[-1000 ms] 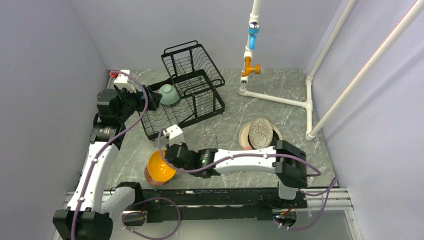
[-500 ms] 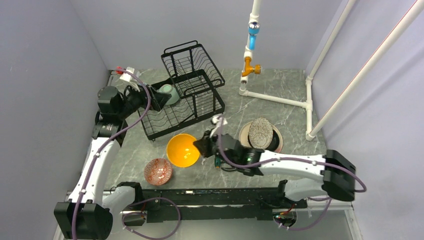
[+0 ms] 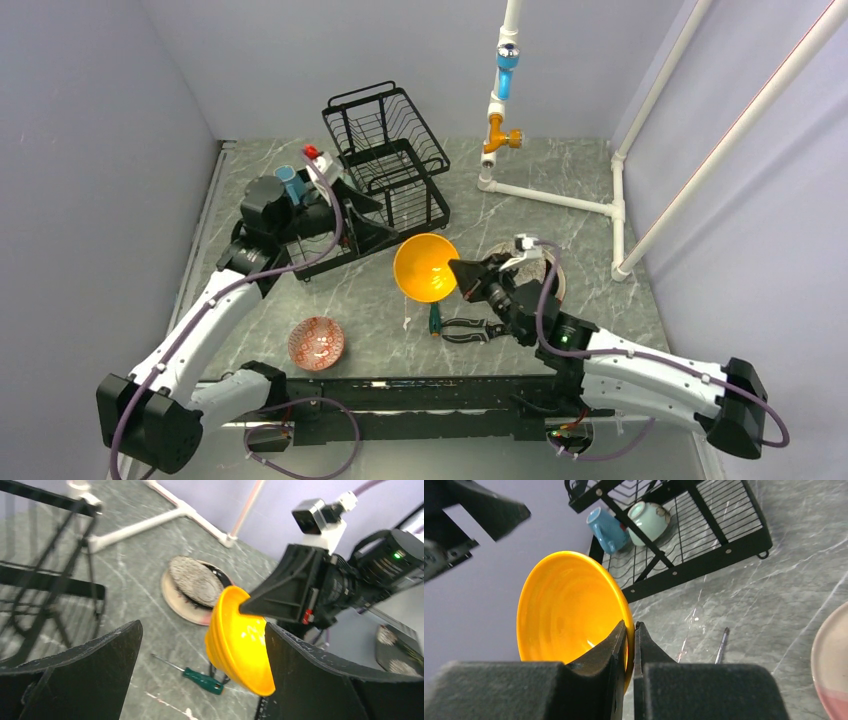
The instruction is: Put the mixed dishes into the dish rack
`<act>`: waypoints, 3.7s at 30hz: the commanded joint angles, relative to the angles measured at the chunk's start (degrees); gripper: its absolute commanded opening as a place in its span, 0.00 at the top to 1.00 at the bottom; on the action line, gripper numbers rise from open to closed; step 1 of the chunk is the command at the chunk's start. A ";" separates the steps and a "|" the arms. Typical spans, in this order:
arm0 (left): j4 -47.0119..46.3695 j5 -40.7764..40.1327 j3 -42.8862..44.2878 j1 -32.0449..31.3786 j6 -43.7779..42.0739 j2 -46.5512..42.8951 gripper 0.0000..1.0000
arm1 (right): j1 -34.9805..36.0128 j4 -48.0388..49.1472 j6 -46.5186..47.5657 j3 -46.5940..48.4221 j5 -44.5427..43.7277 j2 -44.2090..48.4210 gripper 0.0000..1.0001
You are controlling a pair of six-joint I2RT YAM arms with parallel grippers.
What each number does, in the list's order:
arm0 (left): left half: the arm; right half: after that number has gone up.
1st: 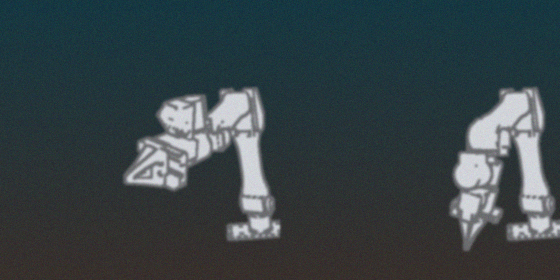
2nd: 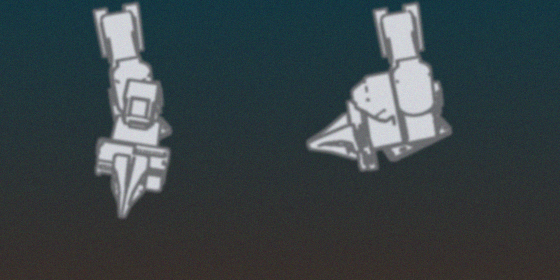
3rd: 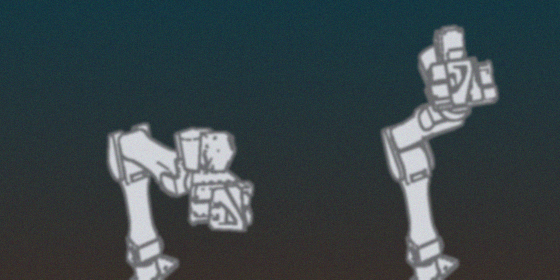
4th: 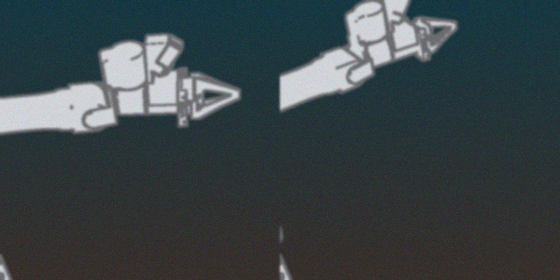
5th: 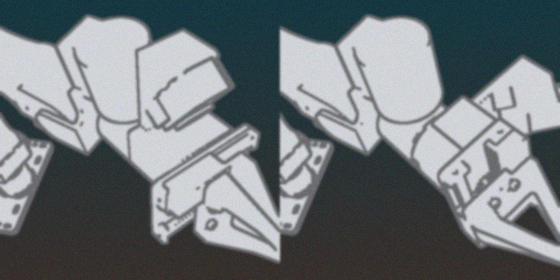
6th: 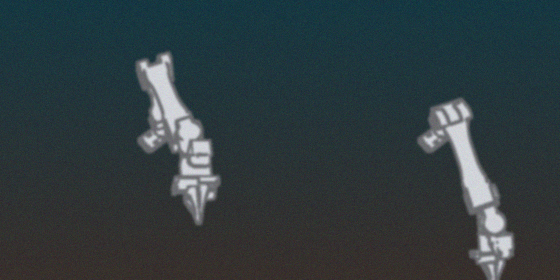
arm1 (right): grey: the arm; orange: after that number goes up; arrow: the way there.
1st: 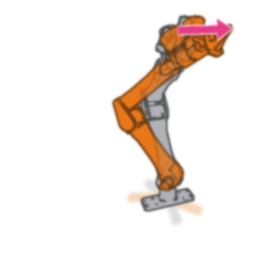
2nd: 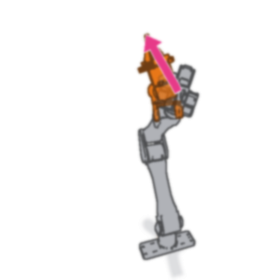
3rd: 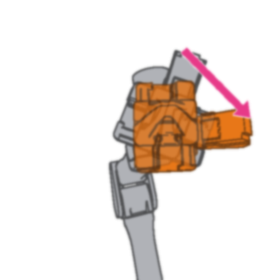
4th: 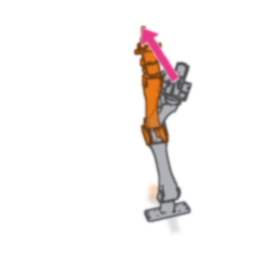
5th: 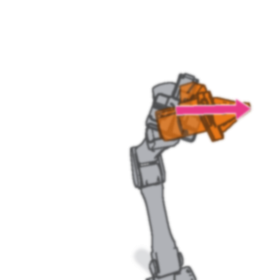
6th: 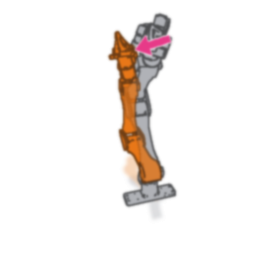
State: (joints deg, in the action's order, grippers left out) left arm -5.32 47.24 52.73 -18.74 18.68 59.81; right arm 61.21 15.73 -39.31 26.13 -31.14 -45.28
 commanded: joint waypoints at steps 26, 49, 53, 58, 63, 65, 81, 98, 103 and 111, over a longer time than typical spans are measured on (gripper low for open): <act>-35.24 15.39 -2.82 -9.02 39.75 11.67 0.00 | -12.10 9.40 -5.52 -1.70 11.42 16.95 1.00; -42.34 17.46 -2.71 -10.36 49.62 13.75 0.00 | -16.84 17.54 -7.58 1.63 19.12 7.11 1.00; -38.83 17.30 -2.12 -10.43 46.94 12.87 0.01 | -16.86 17.45 -6.34 1.22 18.19 6.68 1.00; -35.87 16.10 -1.97 -10.41 44.23 11.79 0.01 | -16.86 16.98 -4.01 1.64 19.00 5.11 1.00; -34.83 14.82 -2.30 -10.42 42.33 11.28 0.02 | -16.87 16.63 -2.31 1.97 18.61 4.09 1.00; -33.26 14.07 -2.28 -10.38 40.77 11.02 0.05 | -16.86 16.62 -1.73 2.06 18.57 3.84 1.00; -55.59 15.58 -6.85 -7.73 48.26 13.33 0.69 | -16.88 15.76 -0.04 2.51 19.31 2.33 1.00; -10.41 -0.83 -1.45 -7.62 8.99 -2.07 1.00 | -16.83 2.74 2.58 7.30 17.57 3.89 0.08; -4.06 -19.86 -4.45 -7.57 -3.58 -14.14 1.00 | -16.83 0.66 2.54 6.51 16.78 6.52 0.07; 1.54 -48.60 -6.43 -7.62 -17.66 -24.30 1.00 | -16.85 -0.24 2.05 5.69 16.72 8.49 0.07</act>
State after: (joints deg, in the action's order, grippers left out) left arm -7.62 18.72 45.67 -26.52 11.31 36.25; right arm 44.42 15.81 -37.52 30.94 -13.52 -37.78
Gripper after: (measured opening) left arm 0.657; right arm 0.932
